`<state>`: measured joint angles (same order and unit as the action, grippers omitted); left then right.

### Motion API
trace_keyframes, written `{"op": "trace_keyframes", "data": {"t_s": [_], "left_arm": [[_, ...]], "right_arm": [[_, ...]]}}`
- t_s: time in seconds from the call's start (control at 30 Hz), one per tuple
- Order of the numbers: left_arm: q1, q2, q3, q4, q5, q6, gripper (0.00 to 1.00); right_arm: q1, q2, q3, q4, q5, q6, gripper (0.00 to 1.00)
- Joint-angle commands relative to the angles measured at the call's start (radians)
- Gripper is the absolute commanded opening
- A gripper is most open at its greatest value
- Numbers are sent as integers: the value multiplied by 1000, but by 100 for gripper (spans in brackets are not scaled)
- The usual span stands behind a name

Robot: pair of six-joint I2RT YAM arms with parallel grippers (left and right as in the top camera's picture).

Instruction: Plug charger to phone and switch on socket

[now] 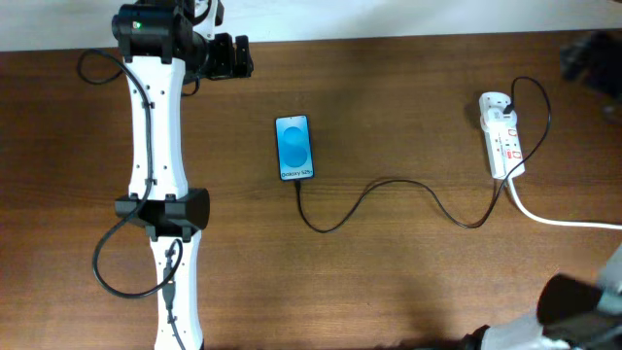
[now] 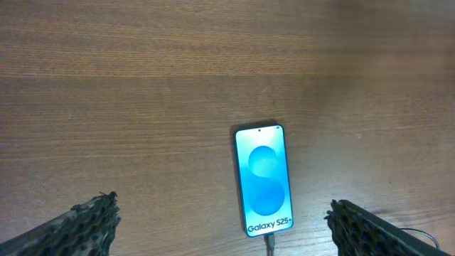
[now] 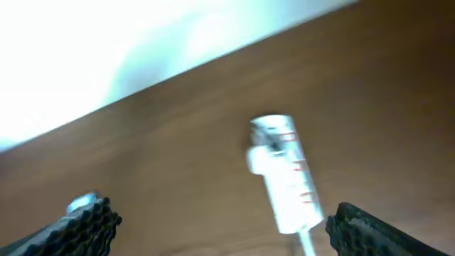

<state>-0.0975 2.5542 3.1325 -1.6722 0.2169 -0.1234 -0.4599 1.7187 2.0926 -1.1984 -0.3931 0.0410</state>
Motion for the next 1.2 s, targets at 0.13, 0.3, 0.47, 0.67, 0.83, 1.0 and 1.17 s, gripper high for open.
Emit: {"op": "trace_keyframes", "data": {"t_s": [0.13,0.3,0.47,0.67,0.83,1.0,1.17], "left_arm": [[4,-17,4,1,3,5,99],[4,-17,4,1,3,5,99],[4,-17,4,1,3,5,99],[4,-17,4,1,3,5,99],[4,-17,4,1,3,5,99],[4,-17,4,1,3,5,99],[4,-17,4,1,3,5,99]], "right_arm": [[154,-133,14,-153,-19,-39,100],[159,-229,14,-281,-18,-38,100],[159,-316,14,-404,-19,-34,98],[159,-344,14,-462,-2,-35,98],[159,-357,11,-500,-31,-165,98],[204,-410,0,-499,-106,-293,98],[367,-526,-152,-284,23,-295,98]]}}
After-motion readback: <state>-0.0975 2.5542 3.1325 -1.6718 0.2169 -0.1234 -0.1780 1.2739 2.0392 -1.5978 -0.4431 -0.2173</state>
